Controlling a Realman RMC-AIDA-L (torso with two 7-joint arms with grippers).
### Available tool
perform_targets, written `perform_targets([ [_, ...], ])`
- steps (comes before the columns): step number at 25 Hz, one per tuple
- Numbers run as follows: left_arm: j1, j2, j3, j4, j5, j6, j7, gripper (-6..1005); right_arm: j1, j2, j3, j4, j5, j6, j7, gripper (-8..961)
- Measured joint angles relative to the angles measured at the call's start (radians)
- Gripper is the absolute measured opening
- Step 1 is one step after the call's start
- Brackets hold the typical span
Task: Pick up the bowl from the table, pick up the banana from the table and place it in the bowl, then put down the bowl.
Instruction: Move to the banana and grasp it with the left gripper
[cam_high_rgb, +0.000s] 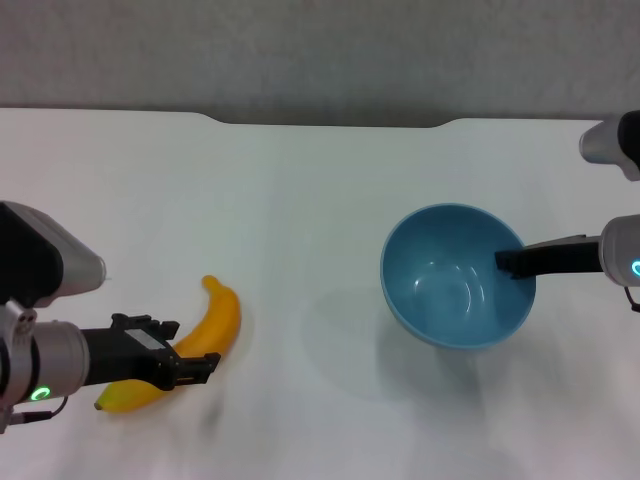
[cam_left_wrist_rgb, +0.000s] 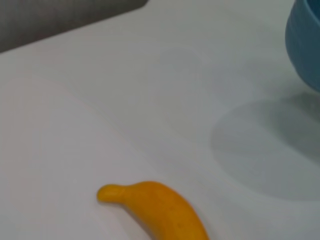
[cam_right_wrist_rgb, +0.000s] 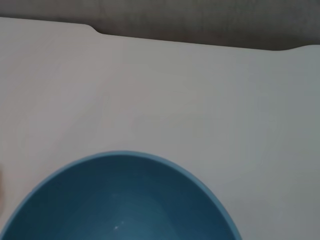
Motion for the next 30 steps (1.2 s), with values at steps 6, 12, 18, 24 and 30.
perform_targets([
  [6, -0.026, 0.0, 0.0, 0.072, -0.043, 0.065, 0.054, 680, 0.0, 0.001, -0.008, 0.008, 0.0, -0.001, 0.0, 46],
  [12, -0.071, 0.002, -0.002, 0.152, -0.063, 0.111, 0.063, 677, 0.0, 0.001, -0.011, 0.017, 0.018, 0.004, -0.011, 48],
  [18, -0.106, 0.003, -0.006, 0.216, -0.063, 0.112, 0.063, 674, -0.003, 0.0, -0.012, 0.021, 0.045, 0.0, -0.026, 51],
  [24, -0.108, 0.003, -0.011, 0.217, -0.063, 0.116, 0.066, 671, -0.003, -0.002, -0.012, 0.021, 0.045, 0.001, -0.026, 54],
  [30, -0.106, 0.004, -0.011, 0.223, -0.058, 0.113, 0.066, 667, -0.006, -0.001, -0.006, 0.023, 0.047, 0.01, -0.034, 56],
])
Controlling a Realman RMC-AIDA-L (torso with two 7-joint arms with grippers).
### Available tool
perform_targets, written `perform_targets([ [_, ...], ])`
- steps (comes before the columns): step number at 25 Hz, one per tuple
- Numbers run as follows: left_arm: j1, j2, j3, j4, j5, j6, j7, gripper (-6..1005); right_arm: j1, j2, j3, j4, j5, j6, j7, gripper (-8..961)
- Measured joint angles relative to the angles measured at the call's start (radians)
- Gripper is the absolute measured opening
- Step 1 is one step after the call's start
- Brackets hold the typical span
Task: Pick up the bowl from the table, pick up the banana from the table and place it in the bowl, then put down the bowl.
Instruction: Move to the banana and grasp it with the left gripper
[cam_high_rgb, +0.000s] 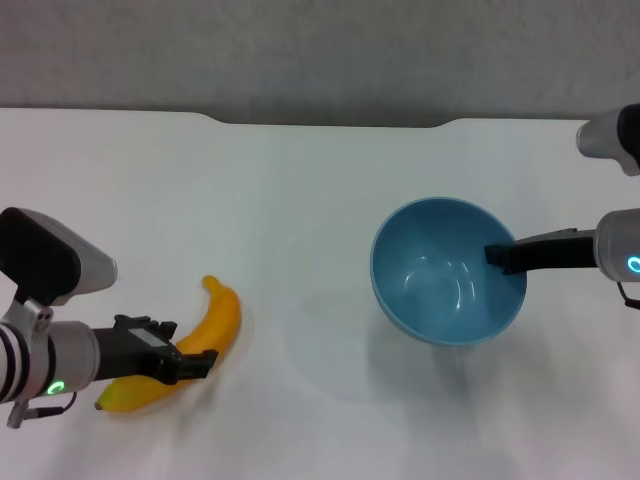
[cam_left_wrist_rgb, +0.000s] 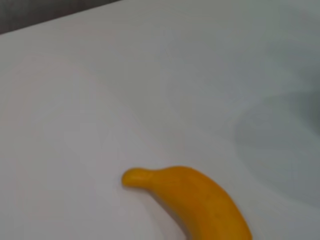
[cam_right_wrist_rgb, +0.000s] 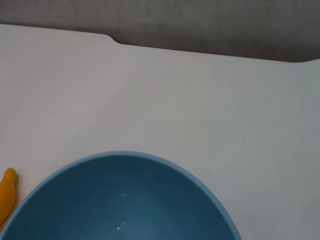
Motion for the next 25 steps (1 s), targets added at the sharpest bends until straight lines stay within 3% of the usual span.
perform_targets([
  [25, -0.003, -0.003, 0.003, 0.049, 0.051, 0.019, 0.003, 654, 0.003, 0.002, -0.005, 0.0, 0.001, 0.001, -0.002, 68],
])
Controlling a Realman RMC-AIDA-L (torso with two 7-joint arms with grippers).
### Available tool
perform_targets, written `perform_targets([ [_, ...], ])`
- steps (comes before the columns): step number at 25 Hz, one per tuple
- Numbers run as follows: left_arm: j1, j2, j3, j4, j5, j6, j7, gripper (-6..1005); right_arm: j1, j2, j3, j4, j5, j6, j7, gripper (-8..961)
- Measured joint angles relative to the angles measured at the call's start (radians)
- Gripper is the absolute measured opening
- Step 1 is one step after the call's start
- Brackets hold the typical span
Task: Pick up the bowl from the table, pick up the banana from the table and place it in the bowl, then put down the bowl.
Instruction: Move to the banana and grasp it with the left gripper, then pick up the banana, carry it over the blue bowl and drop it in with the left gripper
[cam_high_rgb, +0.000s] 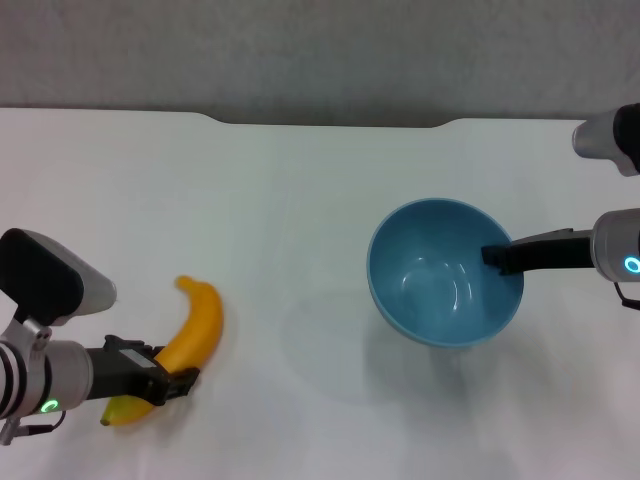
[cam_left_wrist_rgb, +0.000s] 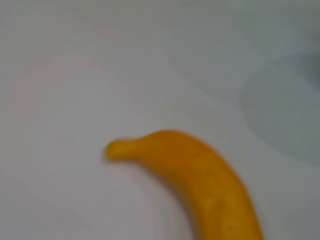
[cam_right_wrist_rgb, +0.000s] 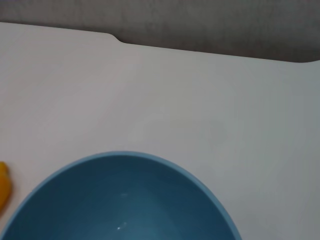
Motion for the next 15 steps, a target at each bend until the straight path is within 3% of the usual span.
perform_targets([
  [2, 0.0, 0.0, 0.0, 0.0, -0.003, 0.009, -0.001, 653, -0.001, 0.001, 0.0, 0.0, 0.0, 0.0, 0.0, 68],
  [7, 0.0, -0.002, 0.007, 0.0, -0.004, 0.017, -0.003, 501, -0.002, 0.001, 0.0, 0.0, 0.0, 0.0, -0.001, 71],
  [9, 0.001, -0.002, 0.007, -0.011, -0.007, 0.011, -0.007, 501, -0.002, 0.002, 0.0, -0.003, 0.001, -0.002, -0.001, 72],
  [11, 0.01, -0.002, 0.008, -0.046, -0.025, -0.012, -0.011, 501, -0.002, 0.002, 0.0, -0.012, 0.001, -0.003, -0.001, 72],
  [15, 0.076, 0.001, 0.002, -0.233, -0.062, -0.104, -0.042, 501, -0.001, 0.001, -0.01, -0.031, 0.002, 0.001, -0.003, 74],
])
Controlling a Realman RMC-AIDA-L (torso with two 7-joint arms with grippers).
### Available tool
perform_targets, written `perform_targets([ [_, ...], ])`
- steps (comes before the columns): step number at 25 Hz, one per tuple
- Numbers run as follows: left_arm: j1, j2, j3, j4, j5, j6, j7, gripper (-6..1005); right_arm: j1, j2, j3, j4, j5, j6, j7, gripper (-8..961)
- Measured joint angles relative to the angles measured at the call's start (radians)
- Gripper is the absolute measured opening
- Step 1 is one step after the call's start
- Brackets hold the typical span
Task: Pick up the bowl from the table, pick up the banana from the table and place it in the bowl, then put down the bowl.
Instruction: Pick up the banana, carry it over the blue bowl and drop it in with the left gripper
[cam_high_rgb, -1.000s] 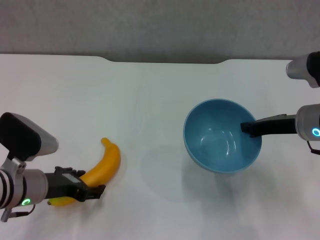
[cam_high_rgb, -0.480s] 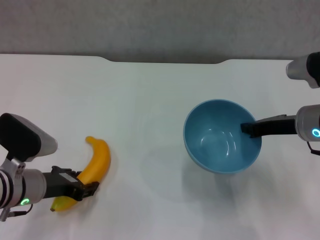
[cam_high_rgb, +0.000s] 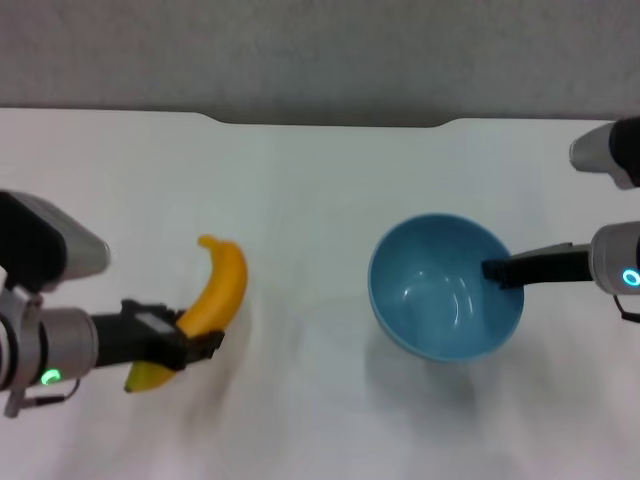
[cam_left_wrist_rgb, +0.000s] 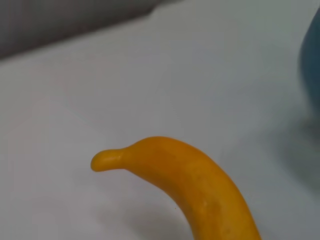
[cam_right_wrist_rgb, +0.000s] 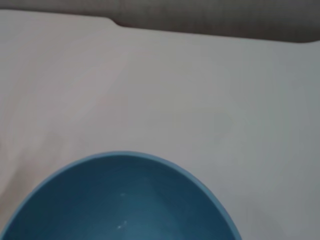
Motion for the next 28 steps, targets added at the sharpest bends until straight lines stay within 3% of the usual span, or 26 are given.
perform_targets([
  [3, 0.052, -0.003, -0.003, -0.145, -0.009, -0.016, -0.043, 501, 0.011, 0.001, -0.008, -0.022, 0.003, 0.0, 0.0, 76],
  [8, 0.061, -0.004, 0.008, -0.239, -0.069, -0.019, -0.103, 500, 0.058, 0.001, -0.056, -0.101, 0.05, -0.021, 0.0, 78],
  [16, 0.016, -0.004, 0.094, -0.259, -0.259, 0.027, -0.079, 500, 0.12, 0.003, -0.128, -0.191, 0.143, -0.069, 0.0, 81],
  [22, 0.009, -0.004, 0.245, -0.24, -0.393, 0.23, -0.005, 500, 0.145, 0.003, -0.164, -0.205, 0.209, -0.091, 0.0, 84],
  [28, -0.001, -0.005, 0.301, -0.177, -0.515, 0.329, 0.065, 501, 0.161, 0.003, -0.167, -0.199, 0.268, -0.091, 0.0, 87],
])
